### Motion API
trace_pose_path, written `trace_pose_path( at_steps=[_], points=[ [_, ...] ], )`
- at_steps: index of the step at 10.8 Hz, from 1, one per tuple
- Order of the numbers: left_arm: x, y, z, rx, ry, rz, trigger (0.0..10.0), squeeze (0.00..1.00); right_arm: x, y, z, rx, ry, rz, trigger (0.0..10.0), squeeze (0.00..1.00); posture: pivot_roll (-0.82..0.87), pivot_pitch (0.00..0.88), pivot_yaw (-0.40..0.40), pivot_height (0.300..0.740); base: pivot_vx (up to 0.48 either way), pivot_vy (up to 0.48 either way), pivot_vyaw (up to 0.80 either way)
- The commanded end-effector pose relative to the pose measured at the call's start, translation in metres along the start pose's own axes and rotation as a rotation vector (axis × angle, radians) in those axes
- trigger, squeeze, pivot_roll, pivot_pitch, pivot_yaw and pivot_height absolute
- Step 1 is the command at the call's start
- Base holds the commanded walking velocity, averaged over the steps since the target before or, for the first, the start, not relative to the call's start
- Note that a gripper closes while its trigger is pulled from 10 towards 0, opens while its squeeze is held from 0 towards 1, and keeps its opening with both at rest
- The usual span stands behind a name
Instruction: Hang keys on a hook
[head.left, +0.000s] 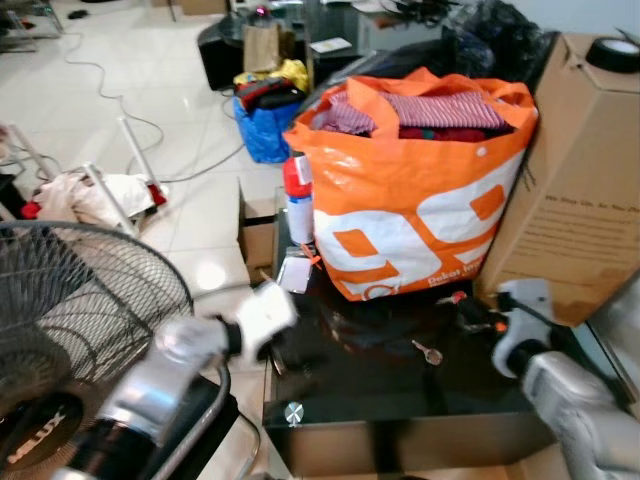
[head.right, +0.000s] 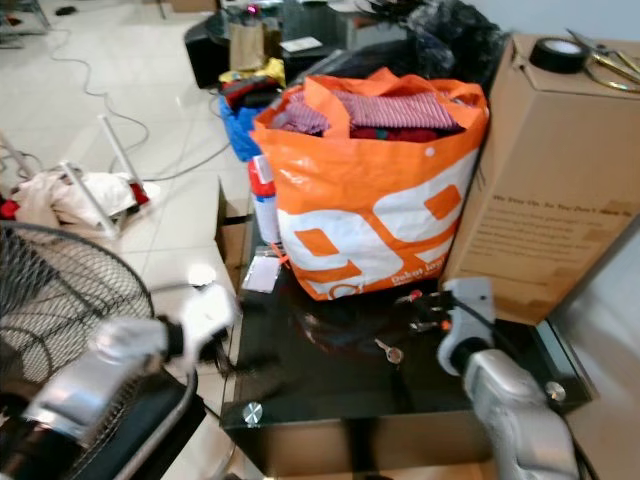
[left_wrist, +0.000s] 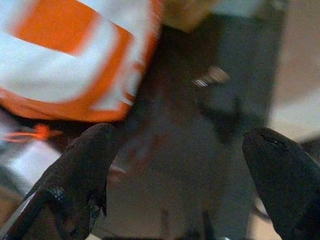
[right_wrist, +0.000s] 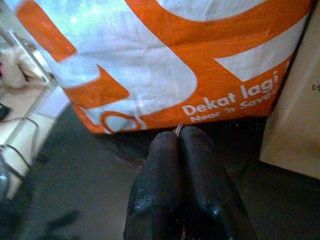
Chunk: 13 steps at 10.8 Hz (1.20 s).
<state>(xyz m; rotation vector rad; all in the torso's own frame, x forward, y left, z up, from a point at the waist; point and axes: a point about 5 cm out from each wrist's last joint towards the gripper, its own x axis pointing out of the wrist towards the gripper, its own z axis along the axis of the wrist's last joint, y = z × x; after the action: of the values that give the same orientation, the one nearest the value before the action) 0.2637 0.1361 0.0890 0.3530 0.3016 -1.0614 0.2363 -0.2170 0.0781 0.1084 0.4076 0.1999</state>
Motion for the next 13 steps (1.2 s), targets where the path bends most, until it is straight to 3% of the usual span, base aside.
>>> trace_pose_path(
  at_steps=[1,3,4,6,7,8,9,11,12,13],
  points=[
    [-0.007,0.013,0.015,0.016,-0.085,0.134,10.0,0.00,-0.005,0.006,0.012,0.053,-0.061,0.010,0.0,0.00,-0.16,0.000,0.091,0.740,0.000,0.000,0.00],
    [-0.011,0.033,0.040,-0.034,-0.231,0.470,10.0,0.00,-0.011,0.024,0.029,0.138,-0.171,0.000,0.0,0.00,-0.15,0.000,0.091,0.740,0.000,0.000,0.00],
    [-0.011,0.033,0.045,-0.047,-0.253,0.539,10.0,0.00,-0.007,0.029,0.032,0.151,-0.196,-0.032,0.0,0.00,-0.16,0.000,0.097,0.740,0.000,0.000,0.00],
    [-0.013,0.035,0.047,-0.046,-0.261,0.607,10.0,0.00,0.000,0.032,0.042,0.104,-0.210,-0.104,9.2,0.00,-0.16,0.000,0.108,0.740,0.000,0.000,0.00],
    [-0.010,0.035,0.044,-0.062,-0.243,0.623,10.0,0.00,0.005,0.032,0.057,0.017,-0.248,-0.173,10.0,0.00,-0.14,0.000,0.112,0.740,0.000,0.000,0.00],
    [-0.007,0.029,0.040,-0.064,-0.209,0.594,10.0,0.00,0.007,0.031,0.066,-0.012,-0.300,-0.198,10.0,0.00,-0.13,0.000,0.104,0.740,0.000,0.000,0.00],
    [-0.005,0.026,0.036,-0.065,-0.186,0.589,10.0,0.00,0.009,0.033,0.068,0.037,-0.328,-0.174,10.0,0.00,-0.13,0.000,0.100,0.740,0.000,0.000,0.00],
    [-0.005,0.028,0.037,-0.073,-0.187,0.616,10.0,0.00,0.012,0.035,0.069,-0.011,-0.345,-0.185,10.0,0.00,-0.13,0.000,0.099,0.740,0.000,0.000,0.00],
    [-0.005,0.031,0.037,-0.078,-0.186,0.634,10.0,0.00,0.014,0.028,0.071,-0.054,-0.373,-0.291,10.0,0.00,-0.13,0.000,0.094,0.740,0.000,0.000,0.00],
    [-0.004,0.031,0.037,-0.081,-0.184,0.645,10.0,0.00,0.017,0.026,0.065,-0.031,-0.314,-0.300,10.0,0.00,-0.14,0.000,0.092,0.740,-0.240,0.000,0.00]
  ],
)
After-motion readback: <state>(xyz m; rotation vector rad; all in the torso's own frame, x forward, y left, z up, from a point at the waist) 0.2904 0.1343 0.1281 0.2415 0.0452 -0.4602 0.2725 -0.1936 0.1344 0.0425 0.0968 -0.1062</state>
